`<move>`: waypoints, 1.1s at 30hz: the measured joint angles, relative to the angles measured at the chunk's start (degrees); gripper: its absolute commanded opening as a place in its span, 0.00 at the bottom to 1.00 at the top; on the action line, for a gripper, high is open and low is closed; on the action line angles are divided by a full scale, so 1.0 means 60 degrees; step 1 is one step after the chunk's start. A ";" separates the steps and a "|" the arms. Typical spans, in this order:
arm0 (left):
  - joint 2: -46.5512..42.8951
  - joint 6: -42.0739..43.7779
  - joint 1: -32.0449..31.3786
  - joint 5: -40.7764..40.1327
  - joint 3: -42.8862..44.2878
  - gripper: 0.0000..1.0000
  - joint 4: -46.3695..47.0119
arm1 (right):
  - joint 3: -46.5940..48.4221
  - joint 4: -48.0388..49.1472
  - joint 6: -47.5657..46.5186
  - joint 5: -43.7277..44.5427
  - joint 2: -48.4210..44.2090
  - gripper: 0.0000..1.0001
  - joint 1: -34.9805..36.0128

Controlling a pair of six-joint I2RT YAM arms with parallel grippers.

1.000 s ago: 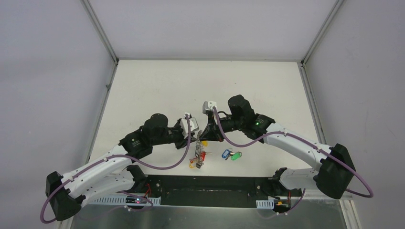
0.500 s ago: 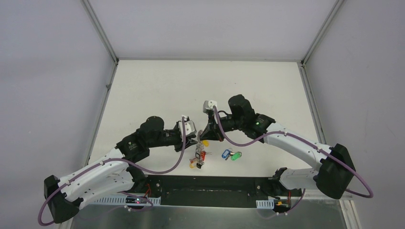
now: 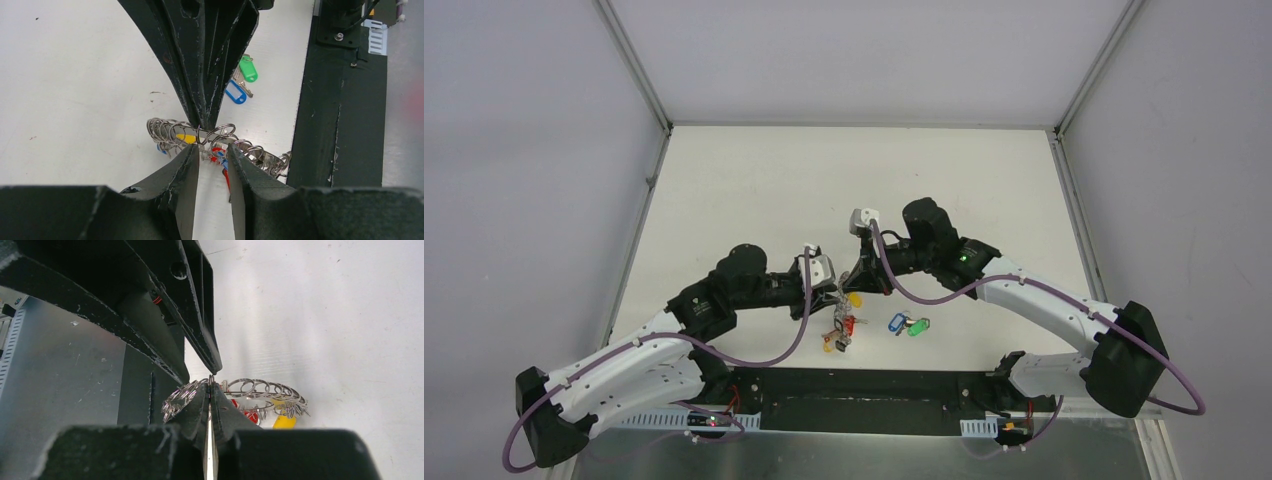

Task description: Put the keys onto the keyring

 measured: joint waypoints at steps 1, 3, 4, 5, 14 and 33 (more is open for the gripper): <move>0.0000 -0.0036 -0.0022 -0.0091 0.0000 0.30 0.0000 | 0.0000 0.0004 0.0022 0.0044 0.0000 0.00 0.0004; -0.0007 -0.0211 -0.0055 -0.0299 0.0015 0.33 -0.0004 | 0.0000 0.0000 0.0095 0.0153 0.0000 0.00 0.0000; -0.0026 -0.0364 -0.0062 -0.0474 0.0036 0.35 -0.0011 | 0.0000 0.0000 0.0171 0.0237 0.0000 0.00 0.0000; -0.0040 -0.0521 -0.0062 -0.0663 0.0069 0.36 -0.0025 | 0.0000 0.0004 0.0248 0.0335 0.0000 0.00 0.0000; -0.0069 -0.3486 -0.0058 -0.2470 0.0743 0.46 -0.0237 | 0.0000 0.0146 0.1592 0.1719 0.0058 0.00 -0.0007; 0.1202 -0.7657 -0.0058 -0.4725 0.1198 0.84 -0.1027 | 0.0000 0.0441 0.3224 0.3559 0.0350 0.00 -0.0033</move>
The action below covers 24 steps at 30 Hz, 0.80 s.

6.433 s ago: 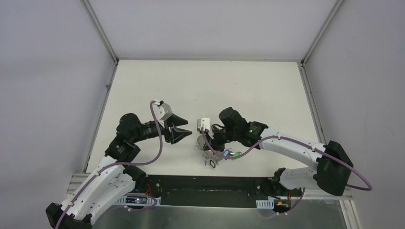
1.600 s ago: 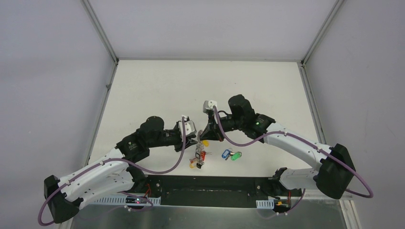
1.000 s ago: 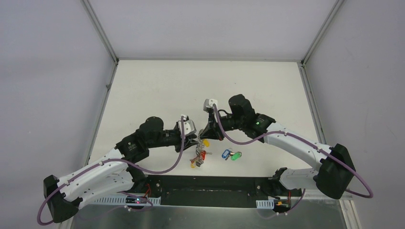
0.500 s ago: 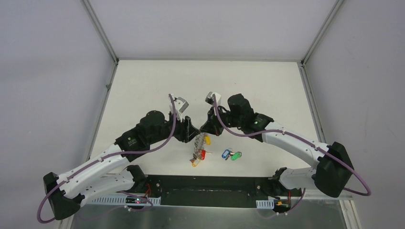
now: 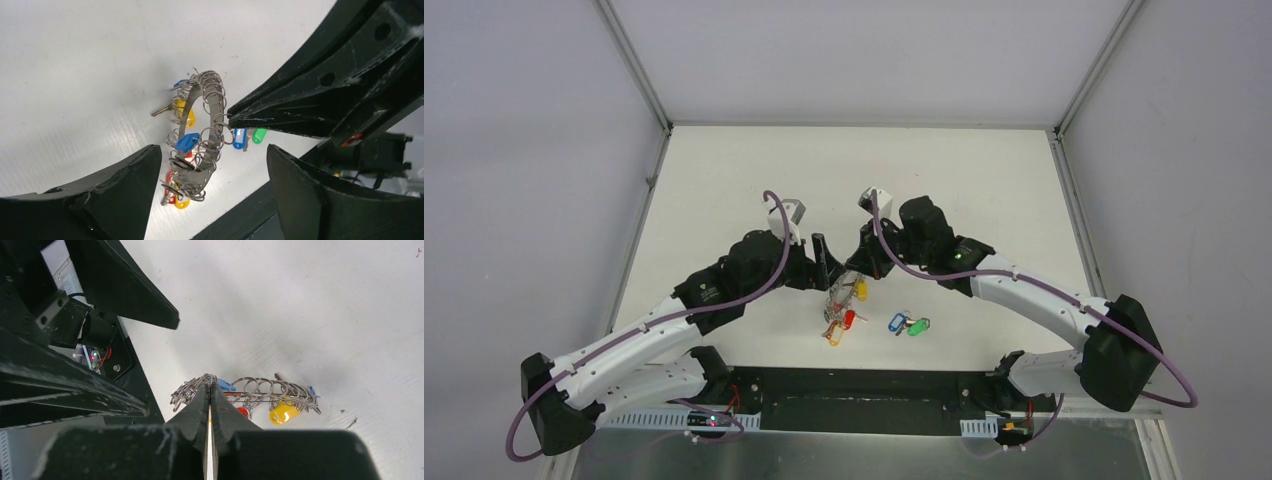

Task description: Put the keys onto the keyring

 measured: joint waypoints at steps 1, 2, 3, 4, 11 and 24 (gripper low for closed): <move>-0.0087 -0.0146 0.0000 -0.0233 -0.0007 0.86 -0.0025 | 0.0000 0.0000 0.0007 0.0025 0.0004 0.00 -0.0007; -0.0226 -0.0306 0.0000 -0.0455 -0.0018 0.89 -0.0040 | 0.0000 -0.0004 0.0011 0.0040 0.0011 0.00 -0.0018; -0.0368 -0.0404 0.0000 -0.0637 -0.0044 0.91 -0.0040 | 0.0000 0.0000 0.0018 0.0044 0.0022 0.00 -0.0029; -0.0583 -0.0506 0.0000 -0.0860 -0.0084 0.95 -0.0040 | 0.0000 0.0000 0.0022 0.0047 0.0036 0.00 -0.0033; -0.1228 -0.0882 0.0000 -0.1632 -0.0113 0.99 -0.0324 | 0.0004 0.0033 0.0091 0.0095 0.0222 0.00 -0.0044; 0.1712 -0.0419 0.0000 0.0007 0.1410 0.93 -0.1126 | 0.0004 0.0036 0.0255 0.0244 0.0284 0.00 -0.0120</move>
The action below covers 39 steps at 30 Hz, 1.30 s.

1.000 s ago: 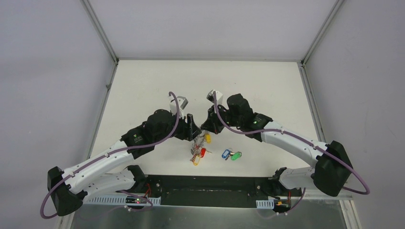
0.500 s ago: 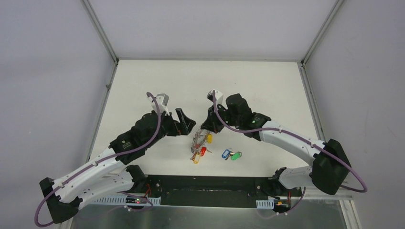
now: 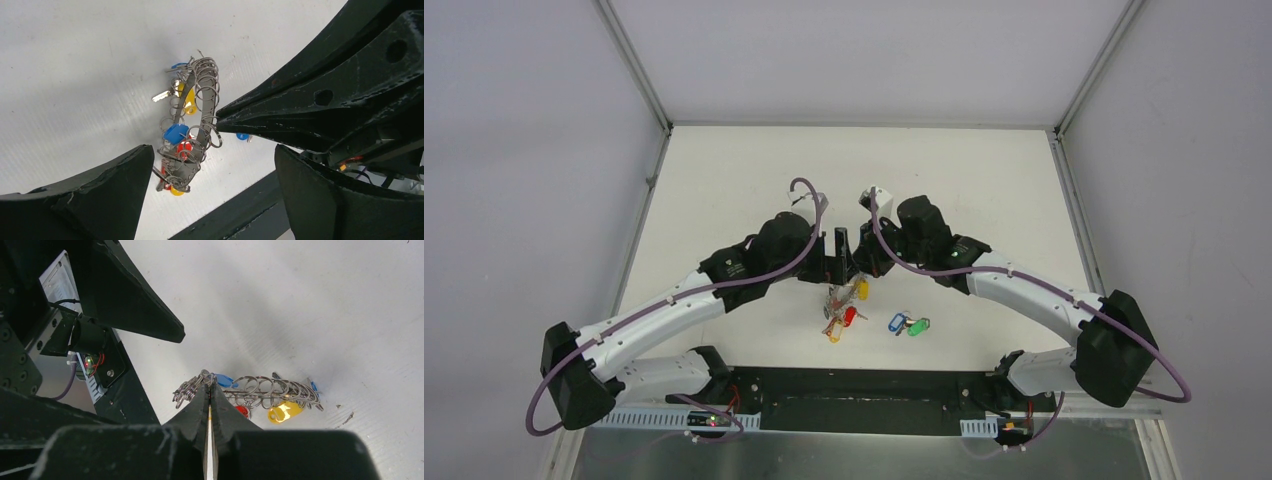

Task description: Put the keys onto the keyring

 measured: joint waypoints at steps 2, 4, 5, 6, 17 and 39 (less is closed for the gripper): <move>0.0200 0.0091 0.0000 0.0073 0.0066 0.91 -0.0007 | 0.0000 0.0000 0.0004 0.0004 0.0000 0.00 -0.0007; 0.0350 0.0186 0.0000 0.0109 0.0073 0.87 -0.0025 | 0.0000 0.0000 0.0007 0.0004 0.0000 0.00 -0.0022; 0.0426 0.0251 0.0000 0.0127 0.0073 0.84 -0.0044 | 0.0000 0.0000 0.0007 0.0007 0.0000 0.00 -0.0029; 0.0492 0.0339 0.0000 0.0149 0.0073 0.80 -0.0062 | 0.0000 0.0000 0.0007 0.0007 0.0000 0.00 -0.0040; 0.0568 0.0710 0.0000 0.0328 0.0044 0.65 -0.0208 | 0.0000 -0.0007 0.0029 0.0000 0.0000 0.00 -0.0106; -0.0051 -0.0933 0.0000 -0.1534 -0.1005 0.49 -0.0419 | 0.0000 -0.0069 -0.0040 -0.0080 -0.0004 0.00 -0.0124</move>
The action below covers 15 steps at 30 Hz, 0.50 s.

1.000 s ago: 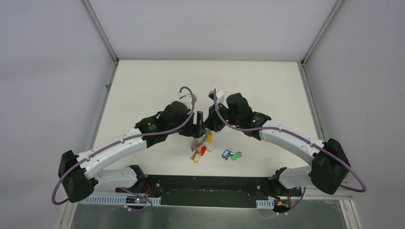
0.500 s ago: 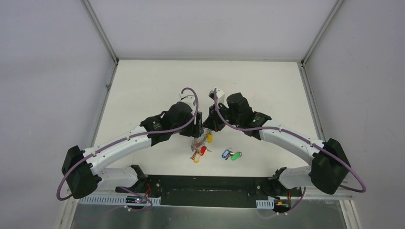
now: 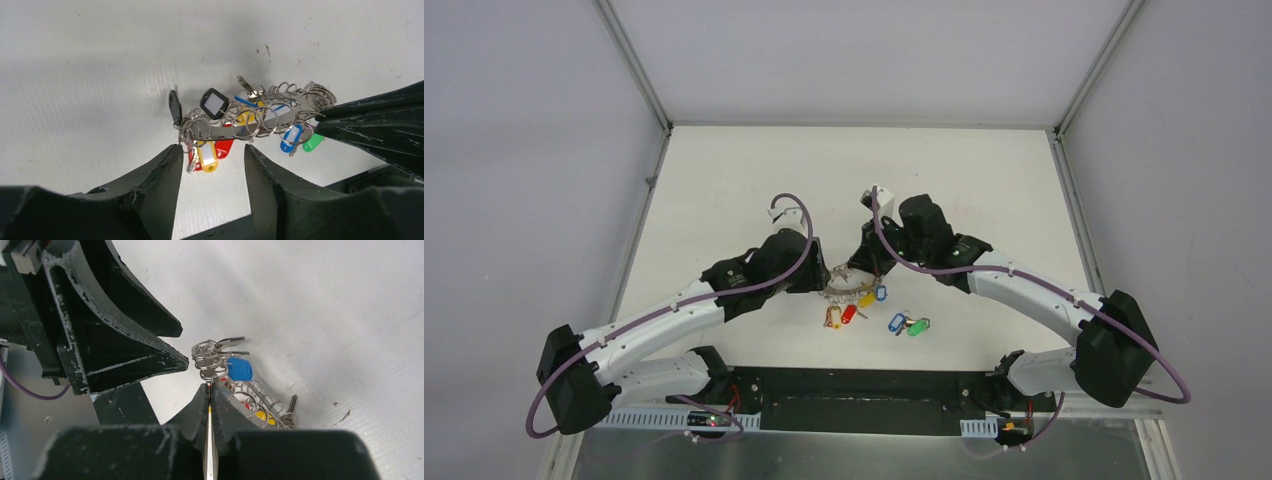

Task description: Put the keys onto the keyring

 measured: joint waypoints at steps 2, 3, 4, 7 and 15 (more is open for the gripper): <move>-0.0160 -0.0259 0.0000 -0.0091 -0.0182 0.49 0.0007 | 0.0000 -0.0033 -0.0051 -0.0091 0.0000 0.00 -0.0018; -0.0211 -0.0328 0.0000 -0.0095 -0.0229 0.49 0.0007 | 0.0000 -0.0055 -0.0113 -0.0153 0.0000 0.00 -0.0029; -0.0280 -0.0379 0.0000 -0.0087 -0.0291 0.50 0.0044 | 0.0000 -0.0076 -0.0164 -0.0197 0.0000 0.00 -0.0033; -0.0525 -0.0379 0.0000 0.0036 -0.0346 0.54 0.0189 | 0.0000 -0.0153 -0.0368 -0.0364 -0.0004 0.00 -0.0040; -0.0951 0.0455 0.0000 0.0805 -0.0244 0.63 0.0681 | 0.0000 -0.0208 -0.0892 -0.0674 -0.0266 0.00 -0.0076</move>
